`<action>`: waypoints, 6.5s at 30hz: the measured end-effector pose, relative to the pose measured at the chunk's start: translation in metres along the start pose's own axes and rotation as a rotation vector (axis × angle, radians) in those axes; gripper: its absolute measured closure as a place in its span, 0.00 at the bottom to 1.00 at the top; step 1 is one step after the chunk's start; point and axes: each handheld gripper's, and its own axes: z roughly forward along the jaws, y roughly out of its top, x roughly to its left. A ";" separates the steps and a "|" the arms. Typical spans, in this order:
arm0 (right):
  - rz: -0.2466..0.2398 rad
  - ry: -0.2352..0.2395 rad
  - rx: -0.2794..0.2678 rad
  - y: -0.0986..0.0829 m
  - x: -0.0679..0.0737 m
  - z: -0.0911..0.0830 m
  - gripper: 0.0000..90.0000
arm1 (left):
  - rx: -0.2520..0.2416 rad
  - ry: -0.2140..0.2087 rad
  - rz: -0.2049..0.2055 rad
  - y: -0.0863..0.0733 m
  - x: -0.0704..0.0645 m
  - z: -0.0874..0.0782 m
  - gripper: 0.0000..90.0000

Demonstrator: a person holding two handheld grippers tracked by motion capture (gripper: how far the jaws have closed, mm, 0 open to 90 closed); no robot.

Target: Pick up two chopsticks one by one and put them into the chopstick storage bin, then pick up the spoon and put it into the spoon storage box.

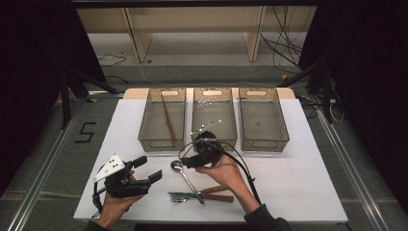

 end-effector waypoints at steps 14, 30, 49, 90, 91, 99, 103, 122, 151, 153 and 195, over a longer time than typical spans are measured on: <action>-0.020 -0.003 0.045 -0.015 0.008 0.008 0.31 | 0.002 -0.001 0.000 0.000 0.001 0.000 0.17; -0.045 -0.018 0.109 -0.025 0.016 0.019 0.30 | 0.005 -0.006 0.000 0.000 0.001 0.003 0.17; -0.047 -0.034 0.242 -0.035 0.020 0.033 0.51 | -0.002 0.001 0.002 0.000 0.000 0.000 0.17; -0.152 -0.114 0.389 -0.034 0.032 0.064 0.84 | -0.003 -0.003 0.015 0.001 0.000 -0.001 0.17; -0.149 -0.117 0.390 -0.034 0.033 0.065 0.84 | -0.004 -0.003 0.013 0.001 0.000 -0.001 0.17; -0.139 -0.111 0.406 -0.031 0.029 0.065 0.89 | -0.003 -0.004 0.015 0.002 0.000 0.000 0.17; -0.126 -0.102 0.399 -0.030 0.027 0.064 0.92 | -0.004 -0.004 0.014 0.002 0.000 -0.001 0.17; -0.086 -0.029 0.282 -0.018 0.017 0.041 1.00 | -0.004 -0.002 0.015 0.002 0.000 -0.001 0.17; 0.036 -0.088 0.003 0.036 -0.043 -0.013 1.00 | -0.004 -0.003 0.016 0.002 0.001 -0.001 0.17; 0.045 -0.091 -0.006 0.040 -0.047 -0.014 1.00 | -0.004 -0.002 0.016 0.002 0.001 -0.001 0.17; 0.228 -0.193 -0.044 0.071 -0.112 -0.004 1.00 | -0.012 -0.001 0.010 0.002 0.001 -0.002 0.17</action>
